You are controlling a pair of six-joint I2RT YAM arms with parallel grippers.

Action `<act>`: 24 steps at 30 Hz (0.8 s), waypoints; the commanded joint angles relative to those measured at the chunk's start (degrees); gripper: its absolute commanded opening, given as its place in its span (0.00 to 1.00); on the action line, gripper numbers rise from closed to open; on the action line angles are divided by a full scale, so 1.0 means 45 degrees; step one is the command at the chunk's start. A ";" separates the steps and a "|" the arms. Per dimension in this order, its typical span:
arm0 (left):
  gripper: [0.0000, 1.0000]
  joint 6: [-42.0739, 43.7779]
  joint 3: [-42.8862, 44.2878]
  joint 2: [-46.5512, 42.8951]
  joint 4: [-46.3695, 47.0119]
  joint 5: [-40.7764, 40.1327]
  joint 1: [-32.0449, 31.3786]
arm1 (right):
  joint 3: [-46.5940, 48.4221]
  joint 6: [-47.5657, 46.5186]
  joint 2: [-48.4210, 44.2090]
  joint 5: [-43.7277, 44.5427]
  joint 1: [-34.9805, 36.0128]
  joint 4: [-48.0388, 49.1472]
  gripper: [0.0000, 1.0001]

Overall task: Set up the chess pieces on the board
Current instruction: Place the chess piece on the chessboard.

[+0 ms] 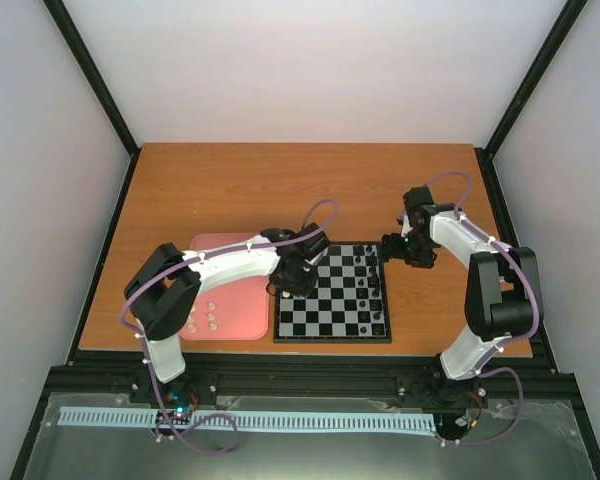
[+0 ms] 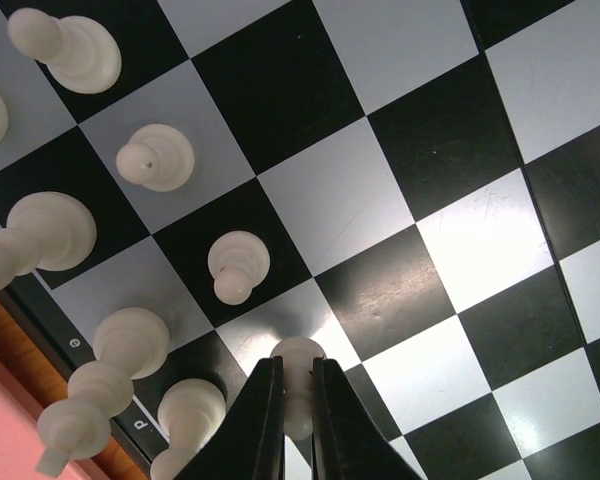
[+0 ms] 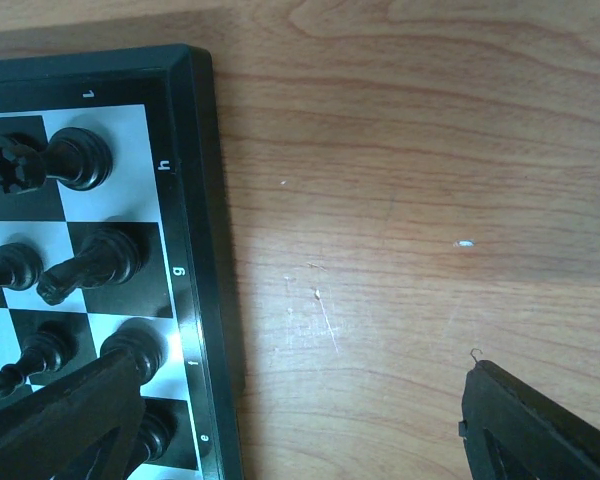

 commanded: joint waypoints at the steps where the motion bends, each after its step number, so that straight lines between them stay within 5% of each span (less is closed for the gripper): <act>1: 0.01 0.0392 0.0244 0.0191 0.0185 -0.0085 -0.0155 | 0.0037 -0.0113 -0.0076 0.0114 -0.0022 0.0008 1.00; 24: 0.13 0.0625 0.0210 0.0365 -0.0044 -0.0727 -0.0159 | 0.0203 -0.0133 0.0168 0.0130 -0.0022 -0.0016 1.00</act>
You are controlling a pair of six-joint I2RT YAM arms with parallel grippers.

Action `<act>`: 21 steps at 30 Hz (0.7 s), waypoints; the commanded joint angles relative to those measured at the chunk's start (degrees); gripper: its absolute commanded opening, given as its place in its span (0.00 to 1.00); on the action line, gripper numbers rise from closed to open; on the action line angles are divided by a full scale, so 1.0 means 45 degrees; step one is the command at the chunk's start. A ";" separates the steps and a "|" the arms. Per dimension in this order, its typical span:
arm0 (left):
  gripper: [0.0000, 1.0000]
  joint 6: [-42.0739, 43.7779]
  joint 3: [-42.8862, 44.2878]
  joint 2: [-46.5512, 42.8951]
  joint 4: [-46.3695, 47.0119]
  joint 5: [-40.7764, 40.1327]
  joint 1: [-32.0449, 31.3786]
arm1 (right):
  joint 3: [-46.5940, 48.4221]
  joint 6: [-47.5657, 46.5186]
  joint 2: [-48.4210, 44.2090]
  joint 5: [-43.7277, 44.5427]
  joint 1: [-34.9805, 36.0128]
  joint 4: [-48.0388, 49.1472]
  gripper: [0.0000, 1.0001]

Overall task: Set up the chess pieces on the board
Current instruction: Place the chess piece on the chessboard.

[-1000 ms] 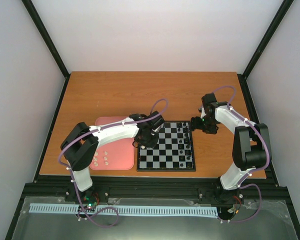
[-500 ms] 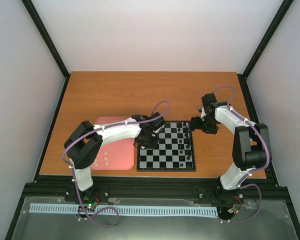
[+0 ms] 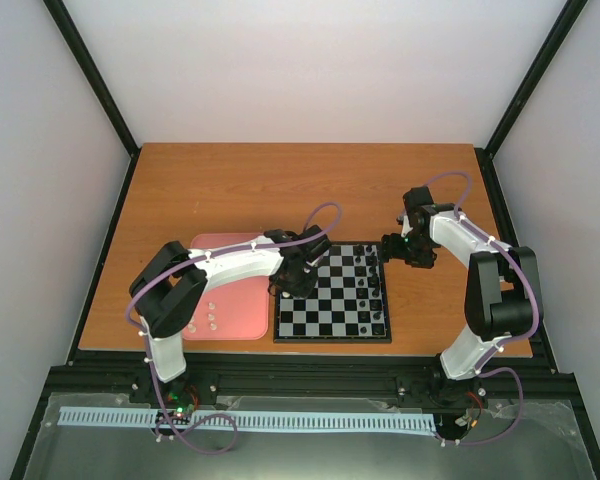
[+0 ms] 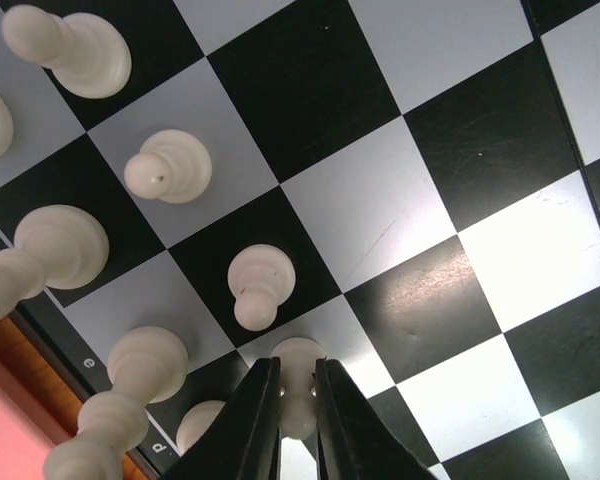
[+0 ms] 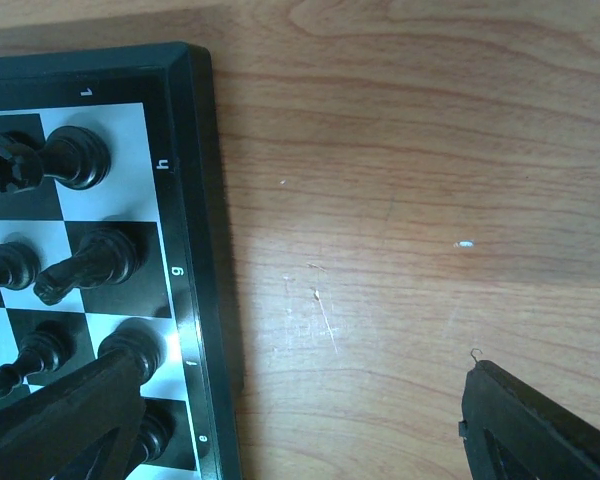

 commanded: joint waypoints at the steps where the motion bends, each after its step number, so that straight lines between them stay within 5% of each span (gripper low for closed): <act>1: 0.14 0.0255 0.0164 -0.0077 -0.0060 -0.0248 -0.0140 | 0.0207 -0.0085 0.0132 0.0124 -0.0026 -0.0033 1.00; 21: 0.18 0.0306 0.0234 -0.0269 -0.0126 0.0351 -0.0140 | 0.0203 -0.0046 0.0040 0.0126 -0.0026 -0.0018 1.00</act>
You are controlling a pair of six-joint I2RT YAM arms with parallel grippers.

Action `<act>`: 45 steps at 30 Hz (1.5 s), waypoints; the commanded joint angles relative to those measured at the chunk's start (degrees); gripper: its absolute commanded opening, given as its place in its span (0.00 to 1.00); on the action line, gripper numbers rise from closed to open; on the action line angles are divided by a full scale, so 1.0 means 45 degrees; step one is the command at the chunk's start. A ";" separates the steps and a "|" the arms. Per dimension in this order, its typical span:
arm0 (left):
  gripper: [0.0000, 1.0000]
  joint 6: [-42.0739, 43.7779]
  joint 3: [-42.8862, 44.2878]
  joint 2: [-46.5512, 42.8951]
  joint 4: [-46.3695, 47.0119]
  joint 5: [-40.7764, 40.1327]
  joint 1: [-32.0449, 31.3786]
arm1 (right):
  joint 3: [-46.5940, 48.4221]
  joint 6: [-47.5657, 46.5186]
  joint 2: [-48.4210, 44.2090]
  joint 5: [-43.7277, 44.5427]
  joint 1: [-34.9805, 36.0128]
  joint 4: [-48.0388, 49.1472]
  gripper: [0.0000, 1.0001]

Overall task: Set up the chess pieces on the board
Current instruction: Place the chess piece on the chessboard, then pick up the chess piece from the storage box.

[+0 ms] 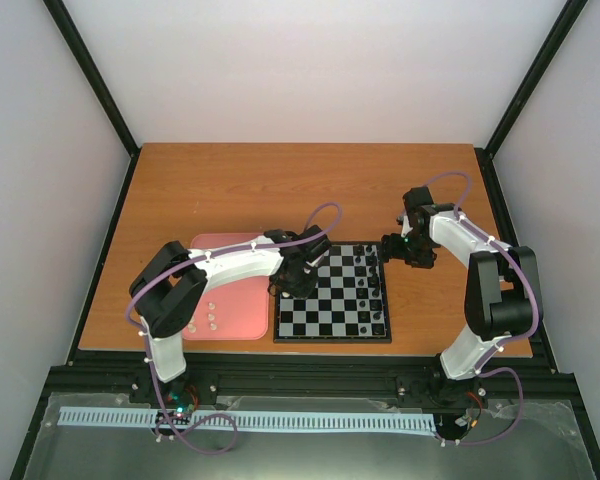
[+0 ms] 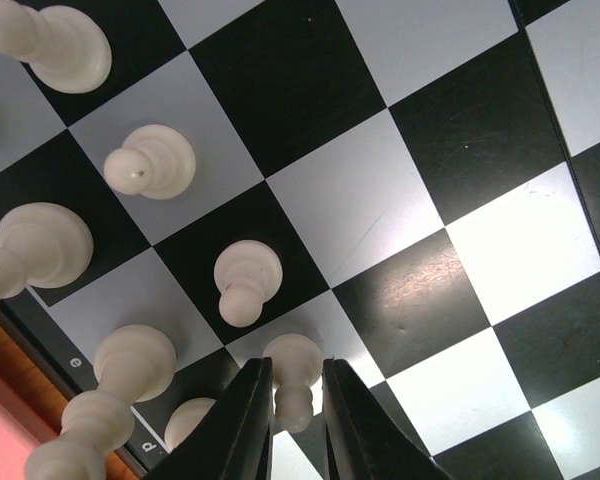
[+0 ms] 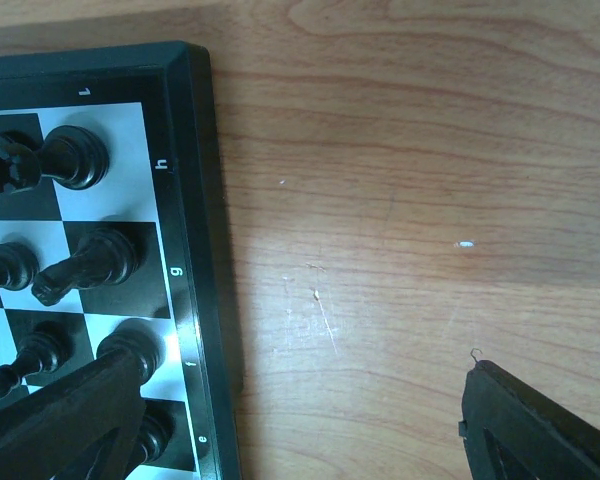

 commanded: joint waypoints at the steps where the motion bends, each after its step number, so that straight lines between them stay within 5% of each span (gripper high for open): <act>1: 0.18 0.0195 0.0207 -0.0296 -0.0147 0.0155 -0.0140 | 0.0200 -0.0055 0.0017 0.0120 -0.0026 -0.0019 1.00; 18: 0.19 0.0020 0.0085 -0.0933 -0.0521 -0.0163 -0.0140 | 0.0168 -0.0027 -0.0080 0.0018 -0.0026 0.0020 1.00; 20: 0.25 0.0038 0.0145 -0.1068 -0.0563 -0.0208 -0.0140 | 0.0177 -0.0026 -0.0103 -0.0017 -0.0024 0.0033 1.00; 45: 0.29 -0.0008 0.2331 -0.2093 -0.1376 -0.0544 -0.0094 | 0.0178 0.0052 -0.0142 -0.0060 -0.0017 0.0120 1.00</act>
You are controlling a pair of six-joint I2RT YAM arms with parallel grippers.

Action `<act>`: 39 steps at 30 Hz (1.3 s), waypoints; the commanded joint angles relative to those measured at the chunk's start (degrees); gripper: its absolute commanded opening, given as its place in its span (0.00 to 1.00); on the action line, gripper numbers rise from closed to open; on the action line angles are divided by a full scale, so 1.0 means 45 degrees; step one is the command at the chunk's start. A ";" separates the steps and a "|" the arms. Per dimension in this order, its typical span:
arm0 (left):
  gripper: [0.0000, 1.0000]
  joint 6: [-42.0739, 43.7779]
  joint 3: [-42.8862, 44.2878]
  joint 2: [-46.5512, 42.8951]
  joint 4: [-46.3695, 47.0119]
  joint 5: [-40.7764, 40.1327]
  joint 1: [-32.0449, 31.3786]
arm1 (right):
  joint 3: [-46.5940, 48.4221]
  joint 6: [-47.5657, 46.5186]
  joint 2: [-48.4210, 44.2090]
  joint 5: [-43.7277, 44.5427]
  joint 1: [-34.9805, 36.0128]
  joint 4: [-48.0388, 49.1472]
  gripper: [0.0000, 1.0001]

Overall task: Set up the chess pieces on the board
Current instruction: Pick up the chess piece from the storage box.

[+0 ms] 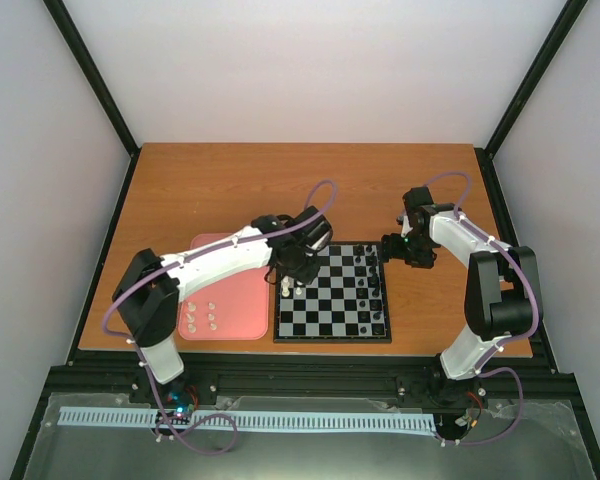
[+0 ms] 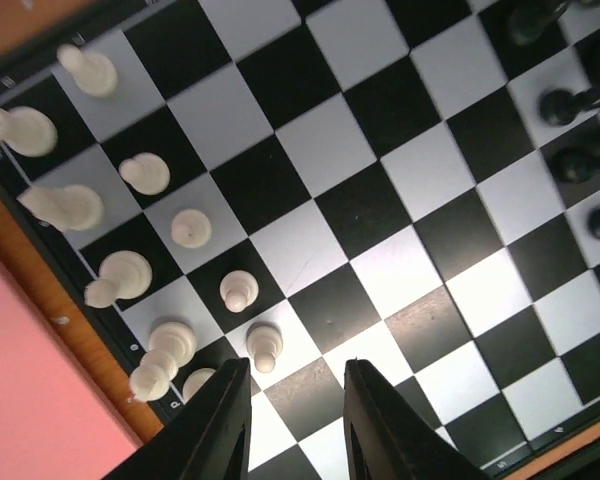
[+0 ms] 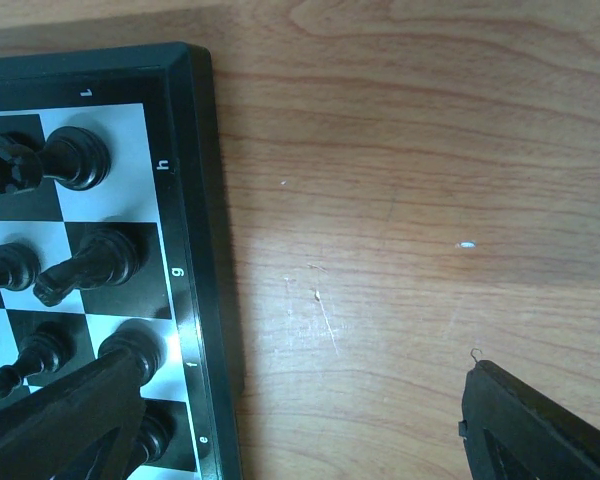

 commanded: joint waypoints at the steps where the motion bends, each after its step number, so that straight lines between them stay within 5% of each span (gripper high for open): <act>1: 0.31 -0.0177 0.1062 -0.1099 -0.0721 -0.0801 -0.0013 | 0.0183 0.0042 -0.0142 -0.0037 -0.0025 0.0089 1.00; 6: 0.50 -0.2332 0.0241 -0.2650 -0.2090 -0.1504 0.1961 | 0.0222 0.0023 -0.0110 -0.0114 -0.0026 0.0074 1.00; 13: 0.62 -0.5479 -0.2859 -0.4603 -0.4457 -0.3136 0.4859 | 0.0250 0.0077 -0.0029 -0.0276 -0.0008 0.0108 1.00; 19: 0.61 -0.7331 -0.5590 -0.6184 -0.4064 -0.2507 0.6683 | 0.0307 0.0062 -0.0108 -0.0252 0.0086 -0.0010 1.00; 25: 0.58 -0.7123 -0.6585 -0.6737 -0.3308 -0.1877 0.8278 | 0.0120 0.0052 -0.0273 -0.0248 0.0132 -0.0013 1.00; 39: 0.46 -0.6456 -0.7105 -0.5152 -0.1482 -0.0596 0.9078 | 0.0224 -0.0036 -0.0239 -0.0057 0.0130 -0.0150 1.00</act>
